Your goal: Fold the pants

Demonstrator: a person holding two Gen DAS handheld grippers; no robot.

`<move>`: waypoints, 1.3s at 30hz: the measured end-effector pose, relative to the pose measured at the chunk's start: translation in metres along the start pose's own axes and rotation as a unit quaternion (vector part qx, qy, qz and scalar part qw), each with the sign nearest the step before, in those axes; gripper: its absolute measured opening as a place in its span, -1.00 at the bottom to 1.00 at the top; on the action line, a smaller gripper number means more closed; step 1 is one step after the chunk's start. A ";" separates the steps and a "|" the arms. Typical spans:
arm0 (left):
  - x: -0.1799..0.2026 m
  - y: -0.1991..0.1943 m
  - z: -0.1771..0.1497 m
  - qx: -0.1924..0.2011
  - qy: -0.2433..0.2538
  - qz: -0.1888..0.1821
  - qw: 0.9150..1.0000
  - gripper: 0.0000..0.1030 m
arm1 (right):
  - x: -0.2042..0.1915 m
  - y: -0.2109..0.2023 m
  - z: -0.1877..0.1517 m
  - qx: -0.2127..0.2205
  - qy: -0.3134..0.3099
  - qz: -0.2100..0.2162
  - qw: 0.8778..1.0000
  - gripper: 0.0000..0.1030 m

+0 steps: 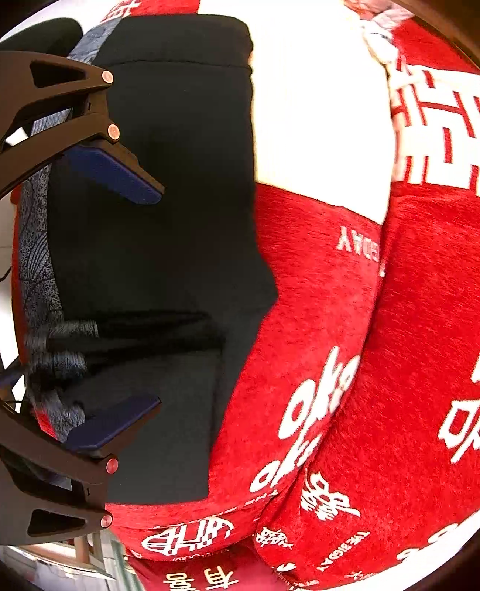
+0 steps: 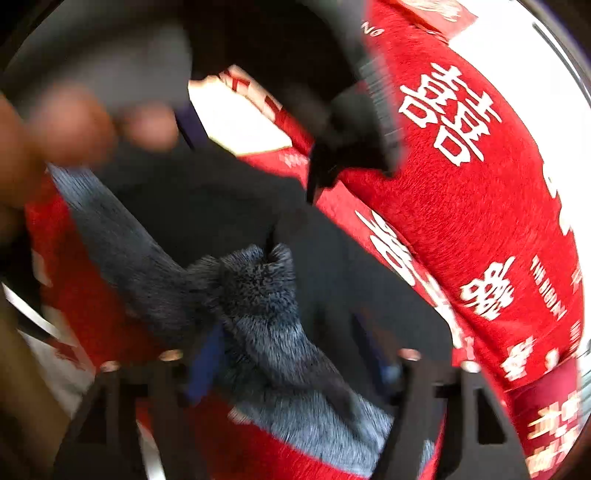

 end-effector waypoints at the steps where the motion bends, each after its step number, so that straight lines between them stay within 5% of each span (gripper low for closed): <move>1: 0.001 -0.002 0.002 0.002 0.000 0.002 1.000 1.00 | 0.009 -0.011 -0.002 0.004 0.024 0.021 0.999 0.57; 7: 0.050 0.001 -0.015 -0.016 0.057 -0.021 0.998 1.00 | 0.106 -0.024 -0.045 -0.013 0.216 0.057 0.975 0.57; 10: 0.075 0.024 -0.036 -0.041 0.103 0.011 0.994 1.00 | 0.131 0.009 -0.086 -0.083 0.305 0.128 0.940 0.57; 13: 0.067 0.058 -0.058 -0.094 0.106 0.060 0.988 1.00 | 0.133 0.020 -0.111 -0.103 0.357 0.178 0.911 0.57; 21: 0.062 0.058 -0.061 -0.077 0.088 0.051 0.992 1.00 | 0.163 0.011 -0.078 -0.072 0.334 0.166 0.925 0.57; 28: 0.063 0.057 -0.065 -0.072 0.083 0.047 0.993 1.00 | 0.178 0.096 -0.037 -0.124 0.318 0.167 0.925 0.58; 30: 0.062 0.057 -0.065 -0.069 0.083 0.049 0.993 1.00 | 0.176 0.103 -0.030 -0.123 0.311 0.170 0.927 0.74; 35: 0.060 0.057 -0.065 -0.068 0.085 0.045 0.993 1.00 | 0.160 0.083 -0.034 -0.129 0.261 0.120 0.949 0.84; 39: 0.061 0.057 -0.065 -0.066 0.086 0.045 0.993 1.00 | 0.149 0.053 -0.072 -0.129 0.251 0.088 0.955 0.84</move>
Point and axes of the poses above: each gripper's, at about its wrist camera, not at the fingertips, and y roughly the way its jaws point, x to its right, z to its top, the point moved 6 cm from there along y, roughly the way its jaws point, and after that the axes turned 5 degrees about y, right-handed, at the moved point
